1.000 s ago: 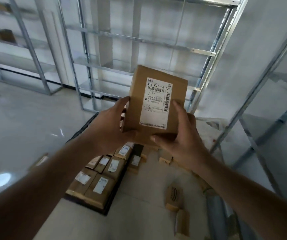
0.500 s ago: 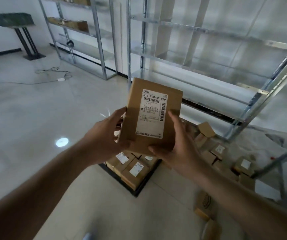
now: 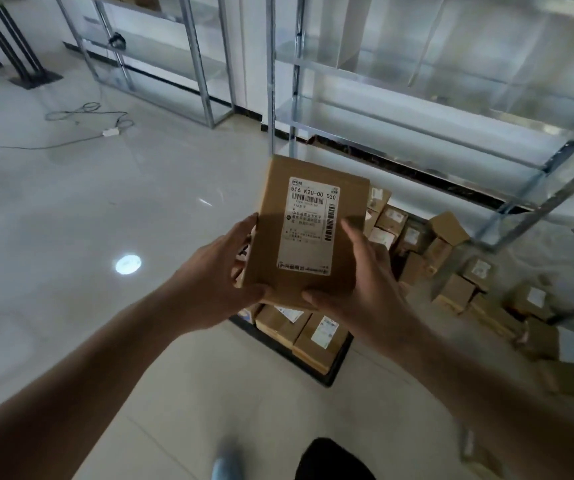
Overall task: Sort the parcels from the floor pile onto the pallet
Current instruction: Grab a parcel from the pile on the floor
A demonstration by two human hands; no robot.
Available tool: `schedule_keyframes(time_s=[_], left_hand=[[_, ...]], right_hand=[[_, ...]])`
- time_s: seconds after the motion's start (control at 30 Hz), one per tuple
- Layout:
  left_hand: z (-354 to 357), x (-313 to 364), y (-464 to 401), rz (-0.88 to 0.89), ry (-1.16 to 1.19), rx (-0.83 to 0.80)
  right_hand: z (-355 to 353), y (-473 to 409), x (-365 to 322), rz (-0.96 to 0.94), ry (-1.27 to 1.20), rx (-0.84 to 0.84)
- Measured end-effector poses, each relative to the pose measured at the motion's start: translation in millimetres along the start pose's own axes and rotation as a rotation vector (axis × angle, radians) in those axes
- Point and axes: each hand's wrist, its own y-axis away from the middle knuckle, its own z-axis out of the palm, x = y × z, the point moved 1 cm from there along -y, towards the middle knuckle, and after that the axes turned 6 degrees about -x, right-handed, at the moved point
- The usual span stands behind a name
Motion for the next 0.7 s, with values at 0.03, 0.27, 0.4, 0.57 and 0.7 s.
schedule_keyframes(time_s=[0.03, 0.27, 0.4, 0.57, 0.7], left_hand=[[-11.2, -13.2, -8.7, 0.017, 0.001, -0.017], [-74.4, -79.3, -98.3, 0.082, 0.047, -0.122], [-105.7, -110.8, -174.8, 0.067, 0.069, -0.132], [-137.3, -147.7, -262.3, -0.033, 0.103, -0.132], [-165.6, -174.0, -315.8, -0.066, 0.135, -0.148]], right_hand=[[10.7, -10.7, -4.4, 0.025, -0.003, 0.004], [48.8, -114.5, -7.6, 0.198, 0.035, -0.002], [57.9, -202.1, 14.2, 0.212, 0.044, -0.008], [64.2, -304.9, 41.4, 0.206, 0.011, 0.007], [65.7, -373.2, 50.2, 0.241, 0.012, 0.005]])
